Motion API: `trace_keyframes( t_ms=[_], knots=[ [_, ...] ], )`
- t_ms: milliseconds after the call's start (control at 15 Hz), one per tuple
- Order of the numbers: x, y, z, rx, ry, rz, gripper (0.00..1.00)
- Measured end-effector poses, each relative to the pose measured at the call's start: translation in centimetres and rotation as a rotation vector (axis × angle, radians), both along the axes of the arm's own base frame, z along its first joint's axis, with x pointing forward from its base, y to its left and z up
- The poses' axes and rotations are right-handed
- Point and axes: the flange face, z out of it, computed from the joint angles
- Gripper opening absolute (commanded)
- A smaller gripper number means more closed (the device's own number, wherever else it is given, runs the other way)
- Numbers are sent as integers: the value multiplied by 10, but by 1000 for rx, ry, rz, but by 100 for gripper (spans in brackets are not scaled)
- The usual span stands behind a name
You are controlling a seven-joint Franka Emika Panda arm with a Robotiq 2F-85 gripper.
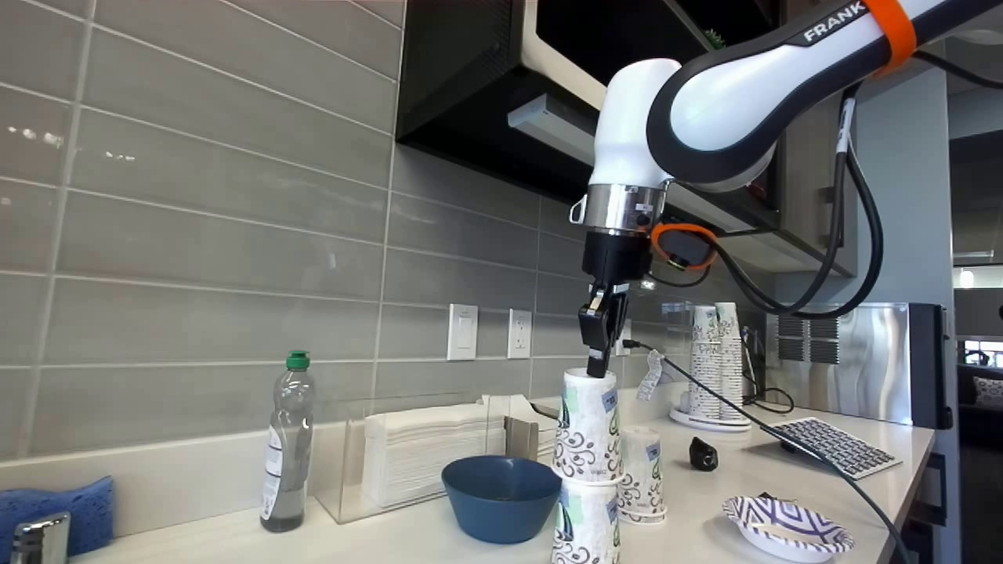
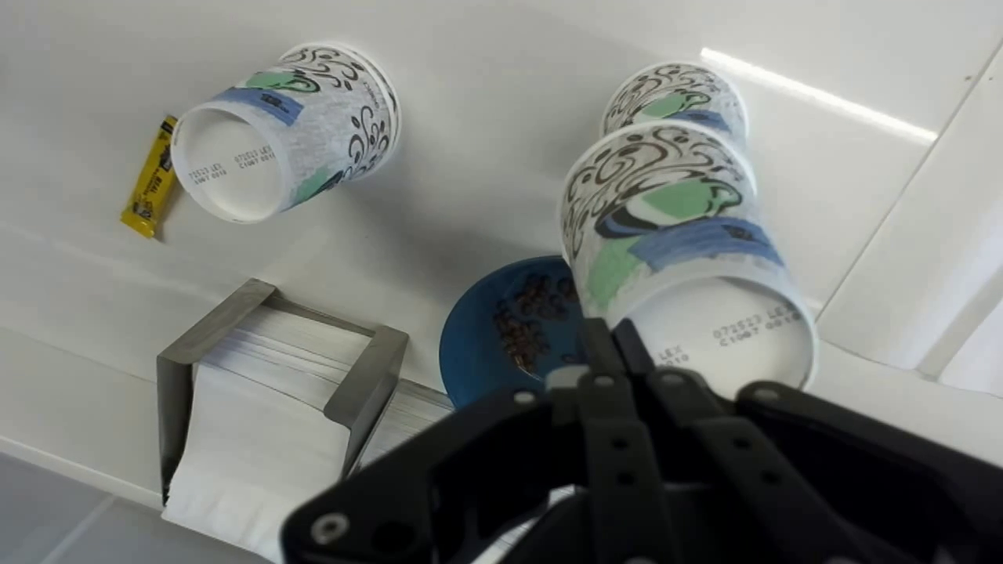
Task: Put the second right cup on the first right cup, then put the second left cup on the first left cup
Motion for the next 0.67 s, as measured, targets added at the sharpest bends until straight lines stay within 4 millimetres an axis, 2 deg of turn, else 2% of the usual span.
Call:
trace_keyframes(
  t_ms=[667],
  knots=[
    [-1, 2, -1, 19, 22, 13, 1]
  ],
)
